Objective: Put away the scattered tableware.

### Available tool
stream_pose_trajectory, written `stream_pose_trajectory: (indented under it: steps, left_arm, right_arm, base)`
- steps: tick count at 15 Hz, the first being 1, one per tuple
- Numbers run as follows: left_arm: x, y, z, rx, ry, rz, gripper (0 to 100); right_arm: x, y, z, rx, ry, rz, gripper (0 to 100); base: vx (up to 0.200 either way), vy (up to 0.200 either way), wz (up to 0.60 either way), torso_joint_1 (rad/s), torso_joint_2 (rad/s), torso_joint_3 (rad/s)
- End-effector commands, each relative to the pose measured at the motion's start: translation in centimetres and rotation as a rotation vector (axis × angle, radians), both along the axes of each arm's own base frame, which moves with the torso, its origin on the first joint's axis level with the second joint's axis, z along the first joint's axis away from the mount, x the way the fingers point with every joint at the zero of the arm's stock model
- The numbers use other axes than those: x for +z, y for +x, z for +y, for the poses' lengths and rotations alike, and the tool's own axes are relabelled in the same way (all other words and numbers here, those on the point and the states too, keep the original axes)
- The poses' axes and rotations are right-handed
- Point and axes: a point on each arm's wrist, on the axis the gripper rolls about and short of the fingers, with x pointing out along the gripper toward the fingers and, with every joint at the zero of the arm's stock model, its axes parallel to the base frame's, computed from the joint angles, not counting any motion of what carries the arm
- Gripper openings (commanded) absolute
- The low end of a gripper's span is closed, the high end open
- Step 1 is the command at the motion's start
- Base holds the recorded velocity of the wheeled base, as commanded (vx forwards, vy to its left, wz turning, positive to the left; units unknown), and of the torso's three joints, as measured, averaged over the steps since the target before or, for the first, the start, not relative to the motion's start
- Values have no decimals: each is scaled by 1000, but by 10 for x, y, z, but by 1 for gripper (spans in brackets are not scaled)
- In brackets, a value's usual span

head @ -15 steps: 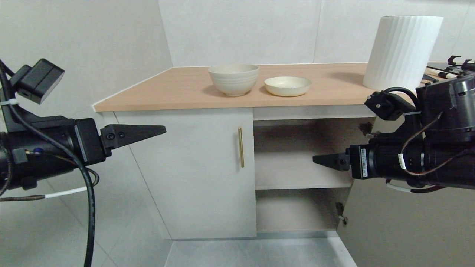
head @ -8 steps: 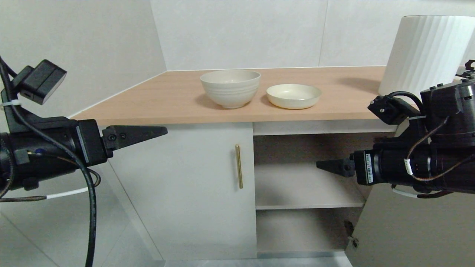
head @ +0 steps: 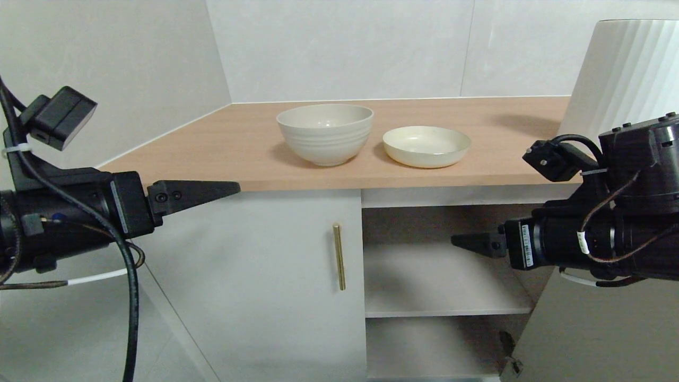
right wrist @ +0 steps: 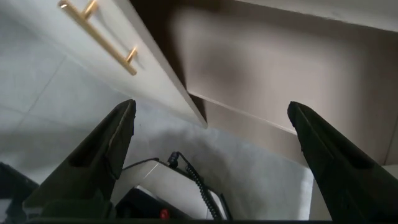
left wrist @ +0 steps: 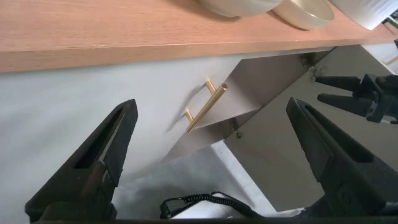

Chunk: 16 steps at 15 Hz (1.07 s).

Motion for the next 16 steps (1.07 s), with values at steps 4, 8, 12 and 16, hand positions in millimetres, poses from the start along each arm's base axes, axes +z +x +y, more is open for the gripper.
stream_pose_trajectory:
  steps: [4,8,12,16]
  left_arm:
    - [-2,2,-1,-2,0,9,100]
    - [-2,3,-1,-2,1,12,100]
    - [-4,4,-1,-2,3,19,100]
    - [-7,7,-2,-3,5,31,100]
  right_arm:
    - [0,1,1,1,4,-6,100]
    - [0,1,1,1,4,-6,100]
    - [-1,2,1,-1,3,-5,100]
    - [-1,2,1,-2,2,-4,100]
  base:
    - [0,0,0,0,0,0]
    - [0,0,0,31,-174,-131]
    - [0,0,0,139,-401,-293]
    - [0,0,0,167,-484,-290]
